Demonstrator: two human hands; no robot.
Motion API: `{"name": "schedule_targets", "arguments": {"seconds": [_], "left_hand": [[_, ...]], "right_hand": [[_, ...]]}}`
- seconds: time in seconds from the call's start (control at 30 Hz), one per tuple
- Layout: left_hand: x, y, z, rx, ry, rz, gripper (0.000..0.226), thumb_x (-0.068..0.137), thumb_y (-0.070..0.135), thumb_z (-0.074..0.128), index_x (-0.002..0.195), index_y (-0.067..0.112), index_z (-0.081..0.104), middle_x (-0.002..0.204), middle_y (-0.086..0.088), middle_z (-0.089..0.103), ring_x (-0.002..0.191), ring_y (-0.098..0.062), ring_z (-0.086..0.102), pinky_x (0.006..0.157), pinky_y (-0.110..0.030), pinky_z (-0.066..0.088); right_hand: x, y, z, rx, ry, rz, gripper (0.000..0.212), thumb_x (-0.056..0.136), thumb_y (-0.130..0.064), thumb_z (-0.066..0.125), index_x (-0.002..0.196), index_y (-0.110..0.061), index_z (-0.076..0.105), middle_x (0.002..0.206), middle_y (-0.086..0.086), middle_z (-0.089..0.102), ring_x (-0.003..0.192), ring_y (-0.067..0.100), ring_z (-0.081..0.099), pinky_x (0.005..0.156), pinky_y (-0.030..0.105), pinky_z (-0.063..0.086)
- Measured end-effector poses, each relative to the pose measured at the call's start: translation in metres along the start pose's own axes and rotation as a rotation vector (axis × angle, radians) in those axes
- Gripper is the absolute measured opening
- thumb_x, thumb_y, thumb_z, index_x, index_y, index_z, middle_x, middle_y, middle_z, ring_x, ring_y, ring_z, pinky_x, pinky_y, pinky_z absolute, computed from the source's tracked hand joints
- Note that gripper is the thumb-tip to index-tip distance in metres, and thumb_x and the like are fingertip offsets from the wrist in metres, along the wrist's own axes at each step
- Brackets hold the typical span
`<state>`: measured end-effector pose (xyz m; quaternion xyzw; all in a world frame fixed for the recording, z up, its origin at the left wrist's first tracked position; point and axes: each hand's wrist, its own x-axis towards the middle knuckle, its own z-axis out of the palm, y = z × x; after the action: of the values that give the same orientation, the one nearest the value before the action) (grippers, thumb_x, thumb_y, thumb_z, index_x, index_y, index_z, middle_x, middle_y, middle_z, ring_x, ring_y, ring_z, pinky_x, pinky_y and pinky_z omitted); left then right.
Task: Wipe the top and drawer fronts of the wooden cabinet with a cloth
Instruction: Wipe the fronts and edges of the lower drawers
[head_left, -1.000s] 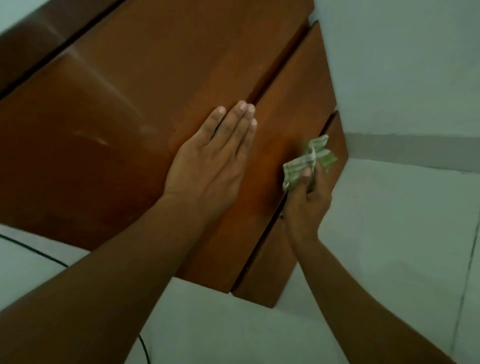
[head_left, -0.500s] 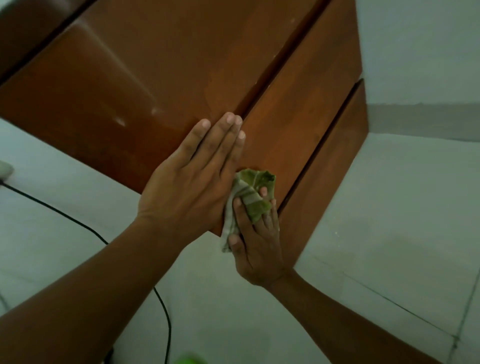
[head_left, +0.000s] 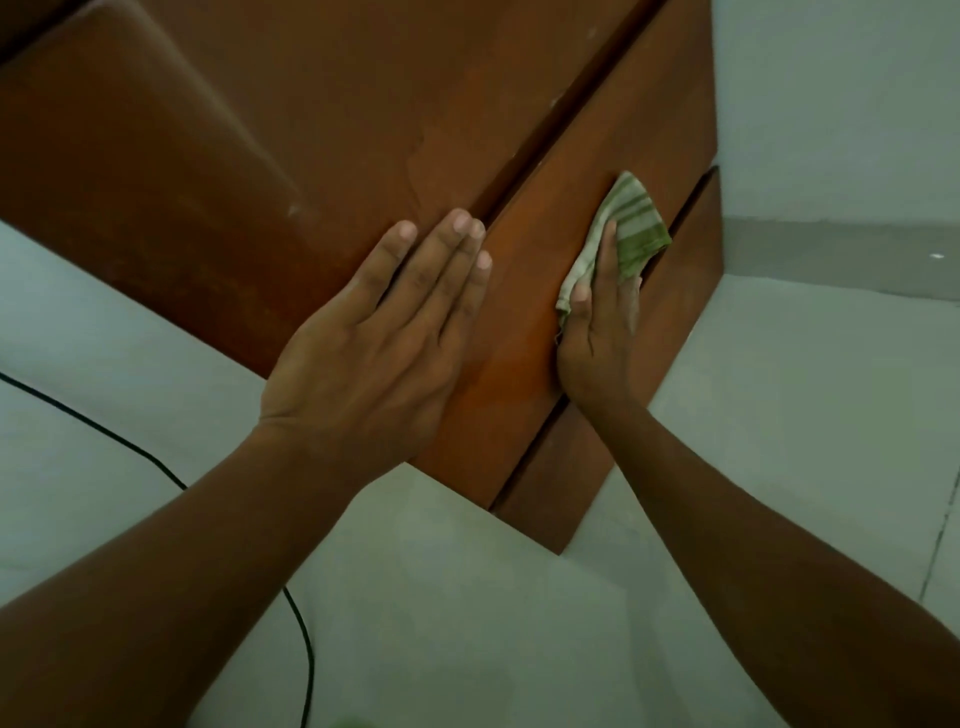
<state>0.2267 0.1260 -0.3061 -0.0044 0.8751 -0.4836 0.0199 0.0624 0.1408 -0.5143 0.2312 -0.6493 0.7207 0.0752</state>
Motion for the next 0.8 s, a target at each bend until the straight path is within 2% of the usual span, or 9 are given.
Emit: {"name": "schedule_targets", "arguments": {"seconds": [0.07,0.17,0.27,0.33,0.4,0.5,0.57,0.67,0.8], "left_hand": [[0.0,0.001,0.001,-0.011,0.012,0.0,0.061,0.102,0.023,-0.005,0.154,-0.009,-0.008,0.162,-0.032,-0.008,0.153,-0.041,-0.009,0.124,-0.054,0.003],[0.001,0.001,0.001,-0.001,0.026,-0.002,0.062,0.101,0.023,-0.008,0.154,-0.008,-0.008,0.162,-0.031,-0.008,0.153,-0.04,-0.008,0.124,-0.053,0.002],[0.001,0.001,0.001,0.01,0.023,-0.007,0.062,0.101,0.024,-0.006,0.155,-0.008,-0.007,0.163,-0.031,-0.007,0.153,-0.04,-0.008,0.124,-0.053,0.0],[0.002,0.001,0.002,0.008,0.034,-0.008,0.062,0.102,0.024,-0.003,0.155,-0.008,-0.006,0.163,-0.031,-0.006,0.153,-0.04,-0.007,0.124,-0.053,0.001],[0.002,0.0,0.003,0.009,0.047,-0.007,0.062,0.102,0.024,-0.001,0.155,-0.008,-0.005,0.163,-0.031,-0.005,0.153,-0.04,-0.006,0.124,-0.053,0.002],[0.002,0.001,0.003,0.002,0.052,-0.013,0.062,0.102,0.024,-0.002,0.155,-0.008,-0.005,0.163,-0.031,-0.005,0.153,-0.04,-0.006,0.124,-0.053,0.001],[0.002,0.001,0.003,0.0,0.055,-0.015,0.062,0.102,0.025,-0.001,0.155,-0.008,-0.004,0.163,-0.031,-0.004,0.153,-0.04,-0.005,0.124,-0.053,0.001],[0.001,0.0,0.005,0.005,0.065,-0.017,0.062,0.104,0.027,0.001,0.155,-0.008,-0.004,0.163,-0.031,-0.005,0.153,-0.041,-0.005,0.123,-0.053,0.002],[0.001,0.001,0.005,0.006,0.072,-0.019,0.062,0.105,0.027,0.005,0.155,-0.008,-0.004,0.162,-0.032,-0.004,0.153,-0.041,-0.005,0.123,-0.054,0.004]], "right_hand": [[0.01,0.002,-0.004,0.008,0.033,0.008,0.059,0.108,-0.042,0.027,0.16,-0.012,0.021,0.168,0.018,0.009,0.156,0.023,0.01,0.127,0.043,0.014],[0.014,0.0,-0.007,-0.05,0.106,-0.036,0.053,0.107,-0.024,0.04,0.157,-0.009,0.03,0.166,0.026,0.0,0.157,0.026,0.002,0.127,0.037,0.013],[0.014,-0.003,-0.008,-0.115,0.149,-0.109,0.05,0.106,-0.015,0.045,0.153,-0.003,0.036,0.163,0.033,-0.001,0.156,0.03,0.001,0.126,0.038,0.016],[0.014,-0.003,-0.006,-0.138,0.152,-0.129,0.05,0.106,-0.016,0.042,0.153,-0.001,0.035,0.163,0.033,0.002,0.156,0.036,0.005,0.125,0.047,0.02],[0.014,-0.001,-0.003,-0.124,0.138,-0.132,0.051,0.106,-0.018,0.037,0.154,-0.001,0.032,0.165,0.028,0.008,0.156,0.034,0.009,0.122,0.053,0.023],[0.013,0.002,0.001,-0.119,0.094,-0.08,0.055,0.107,-0.029,0.026,0.158,-0.007,0.026,0.167,0.013,0.02,0.156,0.028,0.014,0.122,0.053,0.022],[0.012,0.004,0.002,-0.13,0.081,-0.062,0.056,0.107,-0.032,0.023,0.158,-0.01,0.023,0.167,0.009,0.023,0.156,0.027,0.015,0.123,0.053,0.021],[0.011,0.005,0.001,-0.127,0.064,-0.023,0.056,0.107,-0.036,0.023,0.159,-0.015,0.02,0.168,0.005,0.019,0.157,0.023,0.01,0.123,0.056,0.018],[0.012,0.006,-0.001,-0.097,0.011,0.057,0.057,0.107,-0.043,0.021,0.161,-0.028,0.01,0.17,-0.004,0.007,0.157,0.017,-0.004,0.123,0.061,0.005]]}}
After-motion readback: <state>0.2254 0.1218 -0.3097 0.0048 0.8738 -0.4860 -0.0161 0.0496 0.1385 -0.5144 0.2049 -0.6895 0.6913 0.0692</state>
